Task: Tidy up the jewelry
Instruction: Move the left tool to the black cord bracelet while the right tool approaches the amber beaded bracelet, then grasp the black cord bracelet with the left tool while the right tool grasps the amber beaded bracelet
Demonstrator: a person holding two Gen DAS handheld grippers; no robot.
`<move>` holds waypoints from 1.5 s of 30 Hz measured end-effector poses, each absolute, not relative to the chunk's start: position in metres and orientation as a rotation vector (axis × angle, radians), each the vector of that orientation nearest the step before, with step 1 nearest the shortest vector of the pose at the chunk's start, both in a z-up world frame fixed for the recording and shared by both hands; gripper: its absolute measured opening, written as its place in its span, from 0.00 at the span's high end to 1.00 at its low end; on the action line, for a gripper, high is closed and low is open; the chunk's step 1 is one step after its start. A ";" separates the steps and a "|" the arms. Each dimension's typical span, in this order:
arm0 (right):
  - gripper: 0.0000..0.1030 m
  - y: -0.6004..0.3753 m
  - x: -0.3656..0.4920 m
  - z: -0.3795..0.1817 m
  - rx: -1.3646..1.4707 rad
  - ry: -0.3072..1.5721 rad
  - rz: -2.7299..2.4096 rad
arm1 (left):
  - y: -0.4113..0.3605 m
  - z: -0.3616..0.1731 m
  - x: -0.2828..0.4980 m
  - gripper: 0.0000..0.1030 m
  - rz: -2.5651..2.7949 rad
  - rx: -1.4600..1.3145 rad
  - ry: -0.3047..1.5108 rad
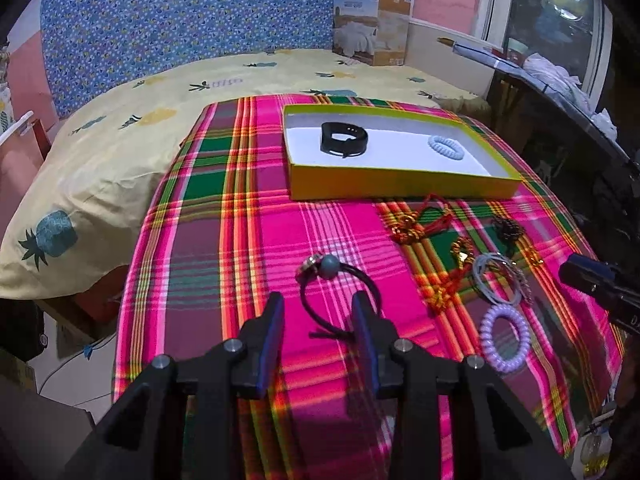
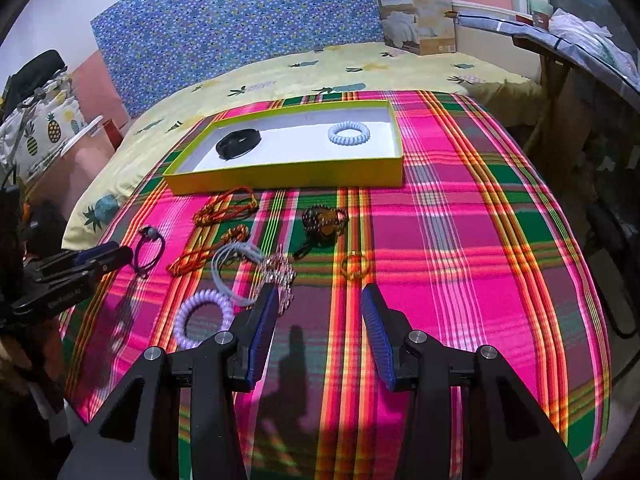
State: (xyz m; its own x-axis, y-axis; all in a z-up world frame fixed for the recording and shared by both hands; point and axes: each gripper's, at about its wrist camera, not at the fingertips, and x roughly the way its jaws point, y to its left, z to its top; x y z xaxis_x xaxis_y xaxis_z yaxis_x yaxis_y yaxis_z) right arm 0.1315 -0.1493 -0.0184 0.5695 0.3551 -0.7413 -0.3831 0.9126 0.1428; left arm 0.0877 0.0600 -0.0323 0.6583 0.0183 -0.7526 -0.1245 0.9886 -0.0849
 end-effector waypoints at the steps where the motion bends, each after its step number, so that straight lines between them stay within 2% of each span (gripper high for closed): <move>1: 0.57 -0.148 0.135 -0.020 -0.035 0.863 0.432 | 0.060 -0.034 0.090 0.65 0.083 -0.134 0.851; 18: 0.57 -0.118 0.196 -0.044 -0.058 0.922 0.414 | 0.060 -0.041 0.113 0.65 0.084 -0.125 0.886; 20: 0.57 -0.115 0.196 -0.045 -0.074 0.919 0.409 | 0.059 -0.042 0.113 0.69 0.092 -0.116 0.887; 22: 0.58 -0.113 0.197 -0.044 -0.083 0.916 0.408 | 0.060 -0.041 0.114 0.81 0.098 -0.113 0.887; 24: 0.69 -0.112 0.198 -0.044 -0.087 0.915 0.405 | 0.060 -0.041 0.113 0.89 0.097 -0.113 0.887; 26: 0.70 -0.114 0.198 -0.044 -0.079 0.914 0.405 | 0.060 -0.041 0.113 0.92 0.094 -0.114 0.887; 28: 0.75 -0.114 0.198 -0.044 -0.075 0.911 0.406 | 0.060 -0.041 0.113 0.96 0.091 -0.115 0.887; 45: 0.77 -0.125 0.184 -0.022 -0.056 0.854 0.434 | 0.053 -0.018 0.096 0.98 0.028 -0.135 0.822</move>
